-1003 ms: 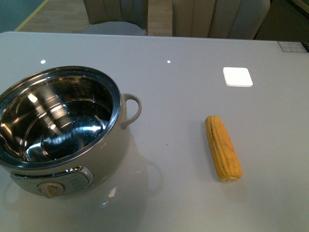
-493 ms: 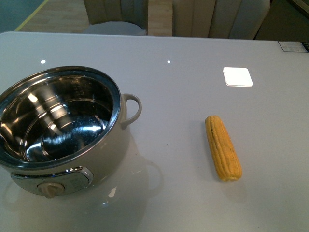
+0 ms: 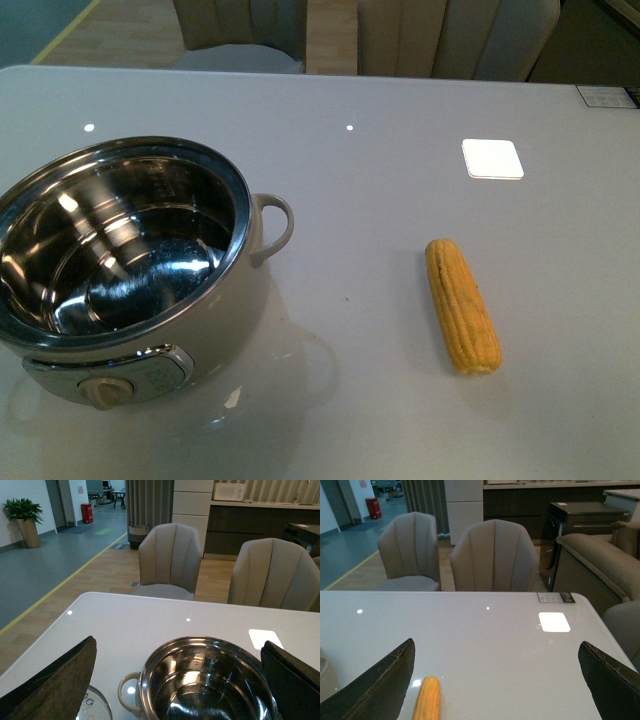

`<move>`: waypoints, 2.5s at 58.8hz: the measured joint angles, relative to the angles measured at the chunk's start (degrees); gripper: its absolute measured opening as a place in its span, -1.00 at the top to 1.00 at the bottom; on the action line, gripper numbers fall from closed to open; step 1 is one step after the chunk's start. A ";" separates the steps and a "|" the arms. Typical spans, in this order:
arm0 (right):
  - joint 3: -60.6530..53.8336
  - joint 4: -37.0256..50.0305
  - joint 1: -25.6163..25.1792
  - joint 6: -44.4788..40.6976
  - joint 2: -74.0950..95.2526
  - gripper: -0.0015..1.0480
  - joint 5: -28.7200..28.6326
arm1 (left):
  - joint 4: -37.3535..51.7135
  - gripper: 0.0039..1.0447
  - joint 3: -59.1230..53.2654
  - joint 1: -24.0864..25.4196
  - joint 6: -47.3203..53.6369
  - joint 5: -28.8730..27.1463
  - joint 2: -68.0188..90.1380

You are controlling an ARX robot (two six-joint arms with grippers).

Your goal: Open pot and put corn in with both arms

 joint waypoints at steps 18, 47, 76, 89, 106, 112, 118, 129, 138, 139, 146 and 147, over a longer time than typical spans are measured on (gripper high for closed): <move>9.35 -23.54 2.58 10.54 19.04 -0.83 7.21 | -0.04 -0.87 0.00 0.00 0.02 0.02 -0.04; 16.33 10.38 16.11 16.57 76.70 -0.83 13.51 | -0.04 -0.87 0.00 0.00 0.00 0.00 -0.04; 28.87 27.32 23.10 6.51 111.12 -0.83 13.44 | -0.04 -0.87 0.00 0.00 0.00 0.00 -0.04; 32.33 27.61 21.73 5.99 117.52 -0.83 11.04 | -0.04 -0.87 0.00 0.00 0.00 0.00 -0.04; 37.31 25.07 20.85 6.21 120.74 -0.83 8.46 | -0.04 -0.87 0.00 0.00 0.00 0.00 -0.04; 38.49 24.15 20.85 6.43 121.35 -0.83 7.93 | -0.04 -0.87 0.00 0.00 0.00 0.00 -0.04; 39.93 23.04 20.83 6.88 122.14 -0.83 7.91 | -0.07 -0.87 0.00 0.00 0.00 0.00 -0.04; 41.40 21.57 20.96 8.15 124.23 -0.83 7.96 | -0.04 -0.87 0.00 0.00 0.00 0.00 -0.04; 42.45 22.10 21.11 9.16 126.31 -0.83 9.25 | -0.04 -0.87 0.00 0.00 0.00 0.00 -0.04; 42.53 22.10 21.11 9.22 126.42 -0.83 9.31 | -0.04 -0.87 0.00 0.00 0.00 0.00 -0.04; 43.45 22.12 21.05 9.66 127.71 -0.82 9.77 | -0.04 -0.87 0.00 0.00 0.00 0.00 -0.04; 43.50 22.12 21.05 9.66 127.82 -0.81 9.81 | -0.04 -0.87 0.00 0.00 0.00 0.00 -0.04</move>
